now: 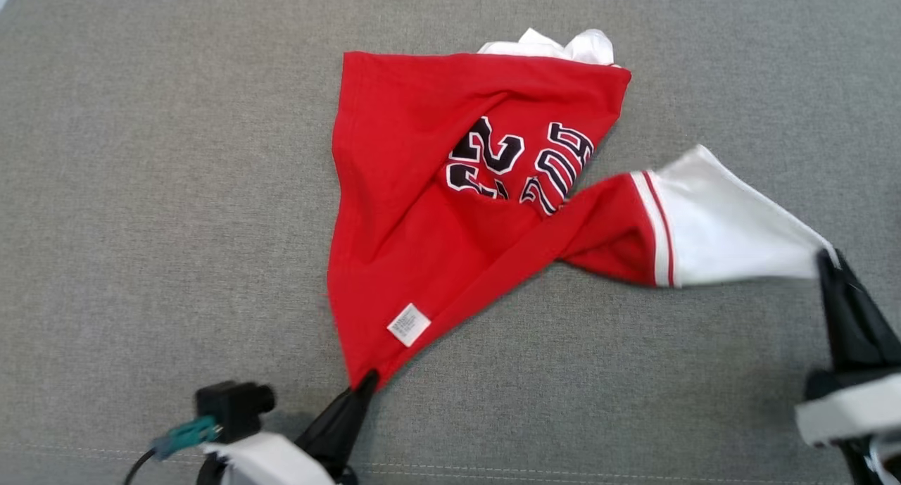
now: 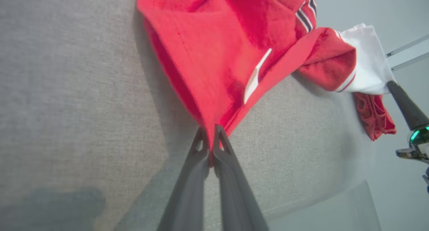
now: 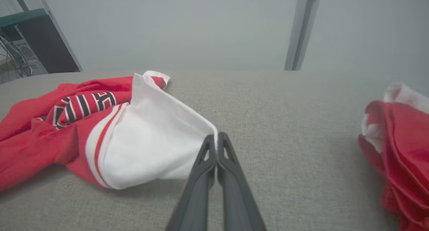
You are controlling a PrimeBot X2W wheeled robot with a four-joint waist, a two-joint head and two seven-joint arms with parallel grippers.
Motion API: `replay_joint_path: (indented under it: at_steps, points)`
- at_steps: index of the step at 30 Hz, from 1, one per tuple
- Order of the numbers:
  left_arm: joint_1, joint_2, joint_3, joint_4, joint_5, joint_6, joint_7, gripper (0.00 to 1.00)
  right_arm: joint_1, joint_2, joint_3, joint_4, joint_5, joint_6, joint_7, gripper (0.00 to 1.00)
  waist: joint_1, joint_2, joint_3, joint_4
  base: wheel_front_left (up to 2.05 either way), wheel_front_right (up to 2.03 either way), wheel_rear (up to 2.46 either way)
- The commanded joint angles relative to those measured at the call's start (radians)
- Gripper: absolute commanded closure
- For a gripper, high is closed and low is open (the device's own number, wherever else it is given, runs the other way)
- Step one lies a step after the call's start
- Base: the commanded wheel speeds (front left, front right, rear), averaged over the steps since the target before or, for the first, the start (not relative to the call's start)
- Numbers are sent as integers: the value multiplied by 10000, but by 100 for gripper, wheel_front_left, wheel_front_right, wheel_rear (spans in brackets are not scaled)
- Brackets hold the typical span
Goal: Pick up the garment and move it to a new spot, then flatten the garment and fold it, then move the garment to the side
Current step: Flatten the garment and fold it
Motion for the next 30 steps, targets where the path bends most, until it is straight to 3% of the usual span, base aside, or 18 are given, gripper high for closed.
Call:
replay_joint_path:
  at_steps: [1,5,7,8,9,11,12,14,15,18,21,25,30]
  points:
    - [444,451,682,-1066,-174,190,-236,100,814,39,-392,-1266,106,31,123,100,0,0,201,-87,0,0,0]
    - [928,937,1190,-2830,-656,95,-133,100,1539,281,-1032,-2791,588,31,722,100,0,0,528,-170,0,0,0]
    - [361,1304,1324,-3261,-1073,-260,447,100,1010,126,-1032,-2835,1124,31,1189,100,0,0,675,-132,0,0,0]
    - [-245,1432,1402,-3243,-1497,-517,901,100,359,-246,-904,-2540,1282,31,1473,100,0,0,694,-136,0,0,0]
    - [-245,1432,1402,-3243,-1497,-517,901,100,359,-246,-904,-2540,1282,31,1473,100,0,0,694,-136,0,0,0]
    - [-2069,1687,1660,-2521,-2629,-882,2187,100,-1889,-879,-51,-1435,2096,31,2057,100,0,0,623,-237,0,0,0]
    - [-3310,1723,1849,-1816,-3271,-891,2910,100,-3313,-1765,699,-683,1609,31,2345,100,0,0,505,-267,0,0,0]
    - [-6160,1685,2455,143,-4038,-455,3803,100,-6535,-2115,1891,858,2115,31,2283,100,0,0,99,-353,0,0,0]
    - [-7604,1668,2772,1128,-4014,-240,3769,100,-8109,-2355,2350,1743,1956,31,2151,100,0,0,-111,-440,0,0,0]
    - [-10963,1819,2953,3271,-3265,-200,3356,100,-11837,-1922,2456,4305,1870,31,1119,100,0,0,-728,-719,0,0,0]
    - [-12768,1631,2859,4503,-2753,-657,2685,100,-13724,-1634,3082,5854,1936,31,550,100,0,0,-1238,-800,0,0,0]
    - [-13275,1413,2448,4548,-2573,-1319,2576,100,-14266,-2162,4669,5684,3077,31,723,100,0,0,-662,-692,0,0,0]
    - [-10324,1003,2013,3656,-2533,-1613,1603,100,-10964,-3661,5438,3841,5374,31,759,100,0,0,180,-247,0,0,0]
